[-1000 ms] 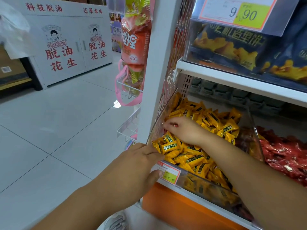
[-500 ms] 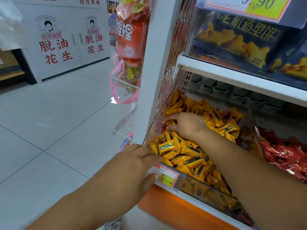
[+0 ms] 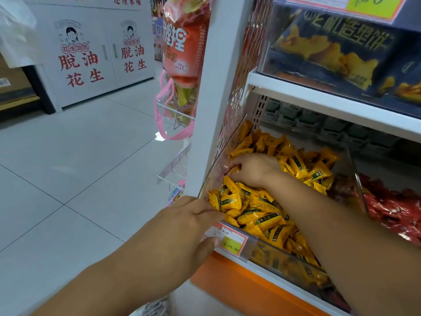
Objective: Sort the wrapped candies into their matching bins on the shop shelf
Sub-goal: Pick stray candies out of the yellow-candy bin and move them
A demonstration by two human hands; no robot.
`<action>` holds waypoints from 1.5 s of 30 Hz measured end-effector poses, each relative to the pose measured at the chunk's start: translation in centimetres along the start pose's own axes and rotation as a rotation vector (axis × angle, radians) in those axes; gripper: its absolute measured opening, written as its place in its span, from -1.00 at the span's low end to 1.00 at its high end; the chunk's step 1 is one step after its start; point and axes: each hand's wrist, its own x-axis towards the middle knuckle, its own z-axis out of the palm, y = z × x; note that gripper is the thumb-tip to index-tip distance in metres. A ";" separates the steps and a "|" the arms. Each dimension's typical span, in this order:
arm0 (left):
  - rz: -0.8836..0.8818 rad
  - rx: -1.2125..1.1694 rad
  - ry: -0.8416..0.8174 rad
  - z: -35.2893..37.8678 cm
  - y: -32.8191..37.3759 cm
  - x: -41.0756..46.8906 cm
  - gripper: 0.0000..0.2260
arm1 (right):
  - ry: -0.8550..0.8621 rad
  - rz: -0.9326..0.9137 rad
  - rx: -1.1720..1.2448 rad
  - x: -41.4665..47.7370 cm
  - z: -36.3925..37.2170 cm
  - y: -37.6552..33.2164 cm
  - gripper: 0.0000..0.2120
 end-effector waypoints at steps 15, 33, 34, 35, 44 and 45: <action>0.011 0.000 -0.039 -0.2 0.3 0.2 -0.60 | 0.179 0.094 0.269 -0.9 1.7 0.4 -0.87; -0.022 0.053 -0.080 -0.3 1.2 1.3 -0.43 | 0.206 0.206 0.797 -10.6 -4.4 3.7 -0.86; -0.014 0.047 -0.071 -0.3 1.4 1.5 -0.44 | 0.210 0.199 0.802 -10.7 -4.4 3.7 -0.87; -0.003 0.048 -0.068 -0.2 1.6 1.6 -0.45 | 0.209 0.196 0.812 -10.8 -4.4 3.6 -0.88; 0.025 0.031 -0.105 0.2 2.1 2.4 -0.48 | -0.011 0.209 1.279 -9.8 -4.2 4.9 -0.90; 0.024 0.018 -0.117 0.2 2.1 2.3 -0.47 | -0.053 0.202 1.337 -9.5 -4.2 5.0 -0.90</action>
